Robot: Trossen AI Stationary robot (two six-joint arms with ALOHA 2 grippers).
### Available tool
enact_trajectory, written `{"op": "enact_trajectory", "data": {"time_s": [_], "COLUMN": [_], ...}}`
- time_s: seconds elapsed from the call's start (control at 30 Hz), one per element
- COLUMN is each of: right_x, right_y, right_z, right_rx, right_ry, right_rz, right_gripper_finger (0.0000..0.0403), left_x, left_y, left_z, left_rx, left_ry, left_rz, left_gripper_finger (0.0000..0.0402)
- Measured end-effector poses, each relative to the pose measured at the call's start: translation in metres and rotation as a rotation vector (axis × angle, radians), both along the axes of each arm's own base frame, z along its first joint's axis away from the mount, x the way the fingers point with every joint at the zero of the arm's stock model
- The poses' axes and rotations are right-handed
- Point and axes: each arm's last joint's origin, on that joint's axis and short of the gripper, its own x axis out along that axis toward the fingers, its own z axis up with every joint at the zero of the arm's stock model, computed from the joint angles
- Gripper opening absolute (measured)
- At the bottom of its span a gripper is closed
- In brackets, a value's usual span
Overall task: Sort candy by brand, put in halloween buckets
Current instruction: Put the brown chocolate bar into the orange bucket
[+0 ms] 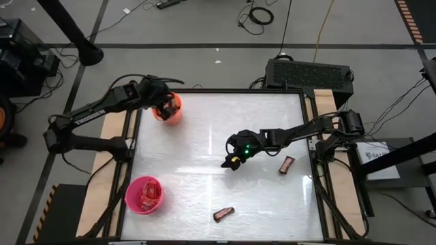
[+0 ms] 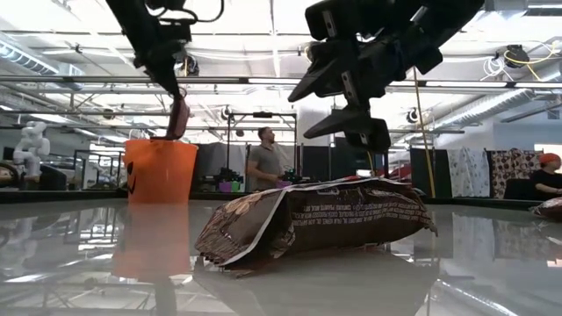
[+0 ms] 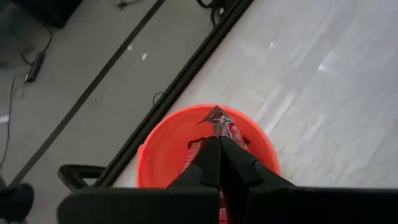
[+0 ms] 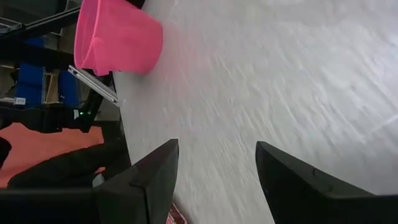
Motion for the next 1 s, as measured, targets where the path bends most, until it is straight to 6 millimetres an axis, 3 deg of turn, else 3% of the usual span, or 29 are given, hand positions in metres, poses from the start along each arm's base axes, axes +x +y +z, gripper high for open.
{"op": "enact_trajectory", "data": {"time_s": [0.27, 0.53, 0.83, 1.0], "right_x": [-0.002, -0.008, -0.022, -0.031], "right_y": [0.009, 0.051, 0.102, 0.129], "right_z": [-0.002, -0.002, -0.002, -0.008], "right_rx": [0.055, -0.002, -0.392, -0.605], "right_ry": [0.041, 0.014, -0.239, -0.343], "right_rz": [0.043, 0.214, 0.670, 0.832], "right_gripper_finger": [0.0205, 0.0206, 0.0206, 0.0206], "left_x": [0.008, 0.014, 0.008, 0.004], "left_y": [0.018, 0.026, 0.022, 0.016], "left_z": [-0.017, -0.028, -0.032, -0.034], "left_rx": [-0.039, -0.077, -0.113, -0.213], "left_ry": [0.084, 0.130, 0.216, 0.226], "left_rz": [0.030, 0.048, 0.056, 0.053], "left_gripper_finger": [0.0000, 0.0046, 0.0162, 0.0196]}}
